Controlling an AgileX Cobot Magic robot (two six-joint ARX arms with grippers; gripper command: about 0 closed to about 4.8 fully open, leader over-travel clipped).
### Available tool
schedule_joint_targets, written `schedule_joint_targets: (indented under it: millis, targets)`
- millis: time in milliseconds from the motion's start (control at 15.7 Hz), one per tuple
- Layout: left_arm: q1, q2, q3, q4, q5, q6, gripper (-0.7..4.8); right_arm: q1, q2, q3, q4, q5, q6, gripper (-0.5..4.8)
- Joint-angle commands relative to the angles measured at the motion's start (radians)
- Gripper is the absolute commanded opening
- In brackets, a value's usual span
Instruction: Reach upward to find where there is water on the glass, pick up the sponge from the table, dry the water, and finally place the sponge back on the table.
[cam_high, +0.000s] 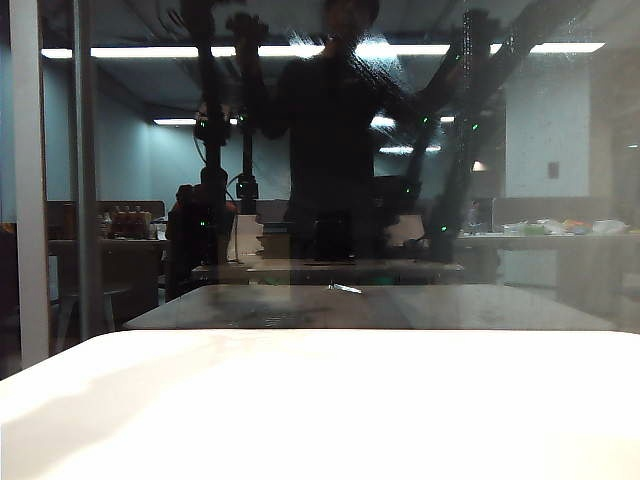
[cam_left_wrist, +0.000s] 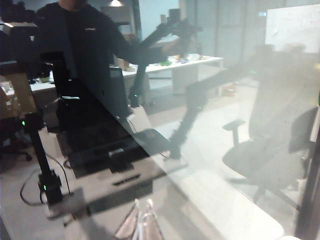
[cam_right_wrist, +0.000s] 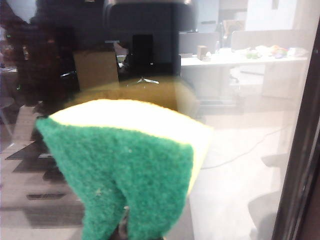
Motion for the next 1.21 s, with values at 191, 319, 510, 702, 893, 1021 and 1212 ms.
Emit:
schedule_joint_targets:
  millis: [191, 319, 510, 702, 893, 1021, 1212]
  targets:
    - [0.001, -0.002, 0.005, 0.024, 0.001, 0.003, -0.05, 0.053, -0.004, 0.001, -0.039, -0.010, 0.000, -0.09]
    - [0.001, 0.002, 0.005, 0.023, 0.001, 0.003, -0.05, 0.088, -0.003, 0.001, -0.056, -0.010, -0.001, -0.09]
    - [0.001, 0.003, 0.005, 0.023, 0.001, 0.003, -0.05, 0.140, -0.003, -0.004, -0.056, -0.010, -0.008, -0.09]
    - [0.001, 0.003, 0.005, 0.023, 0.001, 0.003, -0.05, 0.199, 0.005, -0.016, -0.077, 0.005, -0.036, -0.09]
    - [0.001, 0.003, 0.005, 0.023, 0.001, 0.003, -0.05, 0.280, 0.031, -0.016, -0.076, 0.010, -0.054, -0.09]
    - [0.001, 0.003, 0.005, 0.023, 0.001, 0.003, -0.05, 0.327, 0.045, -0.016, -0.071, 0.017, -0.054, -0.09]
    - [0.001, 0.003, 0.005, 0.023, 0.001, 0.003, -0.05, 0.405, 0.074, -0.016, -0.070, 0.024, -0.068, -0.09]
